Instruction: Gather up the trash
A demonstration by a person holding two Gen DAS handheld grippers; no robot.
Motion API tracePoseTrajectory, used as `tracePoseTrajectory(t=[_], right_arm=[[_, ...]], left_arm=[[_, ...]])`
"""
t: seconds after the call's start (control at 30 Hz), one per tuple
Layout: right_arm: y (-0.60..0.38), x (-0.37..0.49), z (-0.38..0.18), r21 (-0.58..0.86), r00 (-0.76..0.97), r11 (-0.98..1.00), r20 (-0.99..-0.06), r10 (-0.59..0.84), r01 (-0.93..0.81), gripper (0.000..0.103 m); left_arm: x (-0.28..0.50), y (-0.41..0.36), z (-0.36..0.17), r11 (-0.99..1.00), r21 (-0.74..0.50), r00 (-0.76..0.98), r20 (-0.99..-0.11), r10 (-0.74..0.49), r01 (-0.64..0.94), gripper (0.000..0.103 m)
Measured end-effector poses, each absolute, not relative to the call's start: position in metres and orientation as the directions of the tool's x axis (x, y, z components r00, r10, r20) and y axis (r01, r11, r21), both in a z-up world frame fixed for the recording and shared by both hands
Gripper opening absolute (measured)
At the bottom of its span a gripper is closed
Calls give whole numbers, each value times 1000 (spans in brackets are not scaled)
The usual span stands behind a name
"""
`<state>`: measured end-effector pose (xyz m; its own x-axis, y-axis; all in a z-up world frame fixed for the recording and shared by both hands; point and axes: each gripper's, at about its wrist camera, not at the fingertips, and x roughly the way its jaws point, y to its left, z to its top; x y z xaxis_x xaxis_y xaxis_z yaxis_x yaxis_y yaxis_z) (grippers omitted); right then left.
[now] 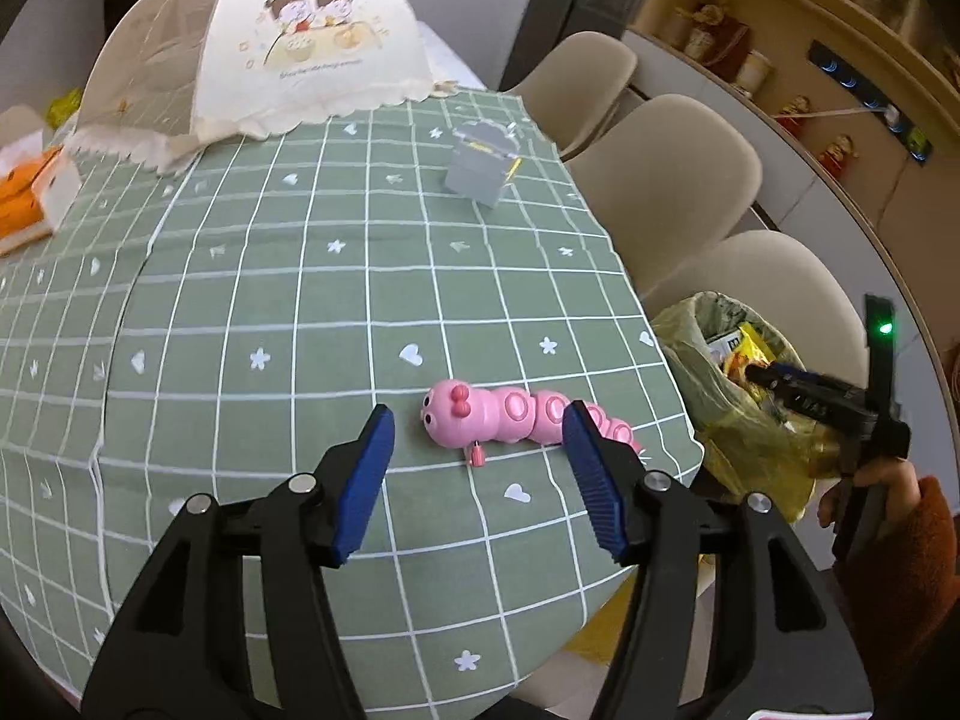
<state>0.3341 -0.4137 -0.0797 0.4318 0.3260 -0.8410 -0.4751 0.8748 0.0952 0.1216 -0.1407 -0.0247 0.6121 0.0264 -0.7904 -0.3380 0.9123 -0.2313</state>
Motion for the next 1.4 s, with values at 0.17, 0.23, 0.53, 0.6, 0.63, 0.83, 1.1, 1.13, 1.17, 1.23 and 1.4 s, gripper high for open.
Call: tracePoseTrajectory(t=[0.17, 0.23, 0.53, 0.6, 0.63, 0.83, 1.1, 1.13, 1.17, 1.23, 1.4], right_arm=[[-425, 295, -52, 124, 505, 904, -795, 337, -408, 56], [-425, 275, -39, 138, 534, 912, -773, 343, -386, 56], [-395, 150, 12, 178, 655, 925, -661, 366, -337, 56], [-382, 125, 15, 161, 672, 931, -653, 349, -327, 56], [-379, 117, 16, 159, 674, 930, -650, 351, -331, 56], [-350, 64, 17, 99, 702, 932, -632, 329, -348, 56], [-337, 27, 24, 111, 727, 933, -599, 337, -341, 56], [-336, 24, 25, 110, 730, 934, -595, 335, -339, 56], [-337, 24, 25, 109, 732, 935, -595, 333, -337, 56], [-336, 20, 25, 110, 735, 937, -592, 329, -330, 56], [-336, 15, 27, 107, 741, 940, -589, 322, -323, 56]], left_arm=[[116, -142, -20, 943, -200, 629, -778, 13, -267, 60], [112, -142, -17, 953, -195, 633, -774, -4, -232, 70], [76, -147, -4, 980, -147, 680, -733, -19, -131, 82], [66, -148, 0, 985, -126, 698, -716, -8, -118, 82], [60, -149, 3, 987, -120, 709, -705, -9, -107, 82], [29, -153, 16, 991, -40, 735, -675, 68, -128, 82], [2, -146, 35, 989, -21, 772, -628, 99, -144, 82], [-1, -146, 35, 990, -22, 773, -627, 97, -142, 82], [-3, -145, 36, 990, -24, 773, -627, 94, -139, 82], [-7, -145, 36, 991, -21, 773, -628, 93, -136, 82], [-15, -144, 38, 991, -22, 780, -619, 92, -135, 82]])
